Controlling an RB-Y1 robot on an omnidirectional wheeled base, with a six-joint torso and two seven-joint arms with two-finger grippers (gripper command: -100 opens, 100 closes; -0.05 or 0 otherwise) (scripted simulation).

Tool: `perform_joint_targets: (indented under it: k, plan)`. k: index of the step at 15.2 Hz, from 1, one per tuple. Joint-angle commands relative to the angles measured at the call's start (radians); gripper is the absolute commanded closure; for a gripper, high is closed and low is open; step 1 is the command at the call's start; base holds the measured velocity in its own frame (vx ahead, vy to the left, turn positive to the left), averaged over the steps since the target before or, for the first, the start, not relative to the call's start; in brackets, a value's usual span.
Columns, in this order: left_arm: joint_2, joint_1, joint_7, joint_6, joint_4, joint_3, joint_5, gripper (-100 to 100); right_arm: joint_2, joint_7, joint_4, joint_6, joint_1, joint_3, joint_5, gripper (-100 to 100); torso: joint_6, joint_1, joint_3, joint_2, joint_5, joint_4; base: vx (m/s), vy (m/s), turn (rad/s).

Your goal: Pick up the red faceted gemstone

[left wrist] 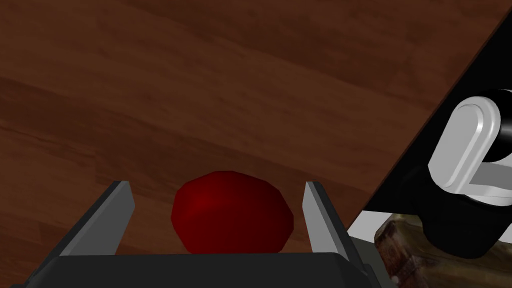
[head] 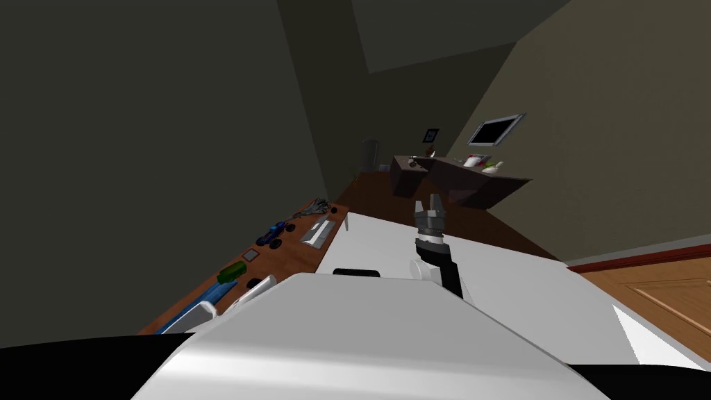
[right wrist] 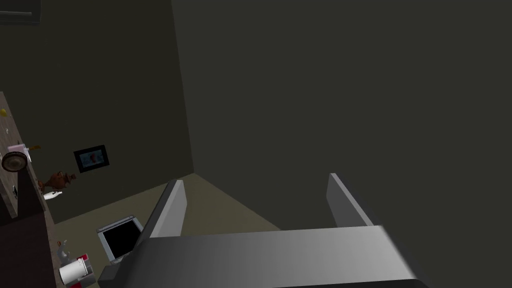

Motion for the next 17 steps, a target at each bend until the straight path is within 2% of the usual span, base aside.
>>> perform_joint_targets:
  k: [1, 5, 6, 7, 8, 12, 13, 14, 15, 17]
  plan:
    - [0.008, -0.015, -0.01, -0.004, 0.042, 0.006, 0.014, -100, 0.0, 0.0, 0.0, 0.0, 0.0, 0.0, 0.0, 0, 0.0, 0.0, 0.0, 0.0, 0.0, 0.0, -0.029, 0.028, -0.047]
    - [0.009, -0.02, 0.0, 0.017, 0.072, 0.014, 0.022, -100, 0.0, 0.0, 0.0, 0.0, 0.0, 0.0, 0.0, 0, 0.0, -0.001, -0.001, -0.003, 0.0, -0.001, -0.017, 0.02, -0.053]
    - [0.009, -0.02, 0.0, 0.017, 0.072, 0.014, 0.022, -100, 0.0, 0.0, 0.0, 0.0, 0.0, 0.0, 0.0, 0, 0.0, -0.001, -0.001, -0.002, 0.0, -0.001, -0.022, 0.023, -0.073]
    - [0.006, -0.011, 0.005, 0.021, 0.049, 0.011, 0.016, -100, 0.0, 0.0, 0.0, 0.0, 0.0, 0.0, 0.0, 0, 0.0, -0.001, -0.001, -0.002, 0.0, -0.001, -0.012, 0.015, -0.021]
    - [-0.014, -0.009, 0.001, -0.01, 0.064, 0.008, 0.012, -100, 0.0, 0.0, 0.0, 0.0, 0.0, 0.0, 0.0, 0, 0.0, -0.001, -0.002, -0.003, 0.0, -0.001, 0.015, 0.036, 0.057]
    - [-0.055, -0.003, -0.009, -0.075, 0.089, 0.001, 0.002, -100, 0.0, 0.0, 0.0, 0.0, 0.0, 0.0, 0.0, 0, 0.0, 0.003, -0.004, -0.007, 0.001, -0.002, 0.055, 0.075, 0.07]
    - [-0.061, -0.002, -0.011, -0.086, 0.093, 0.0, 0.0, -100, 0.0, 0.0, 0.0, 0.0, 0.0, 0.0, 0.0, 0, -0.001, 0.003, -0.004, -0.008, 0.001, -0.002, 0.059, 0.075, 0.057]
    - [-0.054, 0.005, -0.002, -0.061, 0.068, 0.0, -0.001, -100, 0.0, 0.0, 0.0, 0.0, 0.0, 0.0, 0.0, 0, -0.001, 0.003, -0.005, -0.008, 0.001, -0.002, 0.032, 0.042, 0.019]
    - [-0.056, 0.006, -0.003, -0.065, 0.069, 0.0, -0.001, 100, 0.0, 0.0, 0.0, 0.0, 0.0, 0.0, 0.0, 0, 0.0, 0.002, -0.004, -0.007, 0.0, -0.002, 0.012, 0.016, -0.003]
    - [-0.057, 0.006, -0.003, -0.064, 0.069, 0.0, -0.001, 100, 0.0, 0.0, 0.0, 0.0, 0.0, 0.0, 0.0, 0, -0.001, 0.0, -0.003, -0.005, 0.0, -0.001, 0.004, 0.002, -0.002]
